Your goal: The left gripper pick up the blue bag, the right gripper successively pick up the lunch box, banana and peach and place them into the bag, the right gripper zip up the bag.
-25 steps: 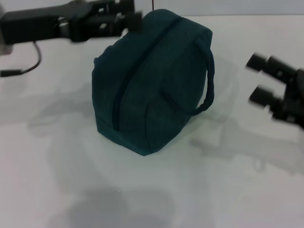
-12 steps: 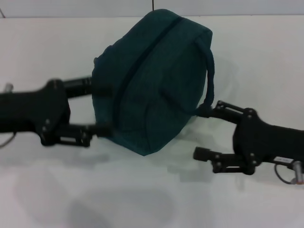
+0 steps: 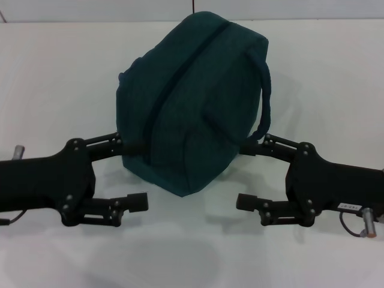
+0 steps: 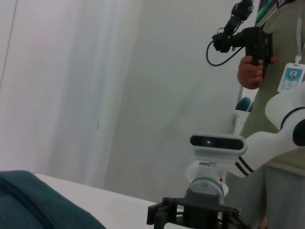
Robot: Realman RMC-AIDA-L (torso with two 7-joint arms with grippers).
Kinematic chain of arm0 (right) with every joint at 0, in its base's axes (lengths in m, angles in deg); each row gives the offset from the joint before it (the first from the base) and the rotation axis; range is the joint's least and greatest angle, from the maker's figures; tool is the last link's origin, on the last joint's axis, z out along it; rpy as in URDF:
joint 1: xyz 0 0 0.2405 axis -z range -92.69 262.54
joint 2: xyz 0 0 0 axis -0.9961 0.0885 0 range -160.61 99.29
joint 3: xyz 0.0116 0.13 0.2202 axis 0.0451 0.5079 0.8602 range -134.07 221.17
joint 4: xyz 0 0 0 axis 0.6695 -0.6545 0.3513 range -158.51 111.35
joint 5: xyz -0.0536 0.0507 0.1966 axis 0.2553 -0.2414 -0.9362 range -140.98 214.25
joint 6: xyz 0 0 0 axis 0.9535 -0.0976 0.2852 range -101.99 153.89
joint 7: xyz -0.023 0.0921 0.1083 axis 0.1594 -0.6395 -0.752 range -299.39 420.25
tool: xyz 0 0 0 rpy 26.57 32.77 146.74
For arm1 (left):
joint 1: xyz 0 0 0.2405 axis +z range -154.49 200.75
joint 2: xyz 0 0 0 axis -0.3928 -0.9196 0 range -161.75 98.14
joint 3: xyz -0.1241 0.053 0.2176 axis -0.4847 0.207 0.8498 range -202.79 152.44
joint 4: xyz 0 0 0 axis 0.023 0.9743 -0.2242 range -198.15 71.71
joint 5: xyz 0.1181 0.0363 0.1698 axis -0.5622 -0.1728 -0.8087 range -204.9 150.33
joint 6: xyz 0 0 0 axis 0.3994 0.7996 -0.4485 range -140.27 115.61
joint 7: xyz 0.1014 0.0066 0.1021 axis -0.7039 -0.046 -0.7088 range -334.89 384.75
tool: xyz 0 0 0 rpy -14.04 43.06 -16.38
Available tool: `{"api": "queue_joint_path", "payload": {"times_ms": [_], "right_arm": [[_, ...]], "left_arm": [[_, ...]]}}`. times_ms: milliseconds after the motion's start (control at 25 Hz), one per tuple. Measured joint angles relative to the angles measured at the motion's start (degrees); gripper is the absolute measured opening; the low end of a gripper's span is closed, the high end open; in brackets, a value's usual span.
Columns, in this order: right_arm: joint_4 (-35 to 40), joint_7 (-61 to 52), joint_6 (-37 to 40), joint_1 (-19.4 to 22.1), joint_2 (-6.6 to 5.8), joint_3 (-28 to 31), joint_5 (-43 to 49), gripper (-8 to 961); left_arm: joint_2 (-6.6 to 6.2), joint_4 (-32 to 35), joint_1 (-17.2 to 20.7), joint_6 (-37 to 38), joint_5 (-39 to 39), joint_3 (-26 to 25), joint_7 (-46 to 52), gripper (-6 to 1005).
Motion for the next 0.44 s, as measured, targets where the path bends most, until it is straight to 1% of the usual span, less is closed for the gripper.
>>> {"api": "queue_joint_path", "payload": {"times_ms": [160,440], "right_arm": [[0.1,0.0,0.8,0.2,-0.26,0.0,0.0,868],[0.2,0.0,2.4,0.4,-1.06,-0.2,0.3,868]], "left_arm": [[0.23,-0.5,1.1,-0.3,0.0,0.0,-1.7,893],[0.68,-2.0,1.2,-1.2,0.0,0.0,-3.2,893]]}}
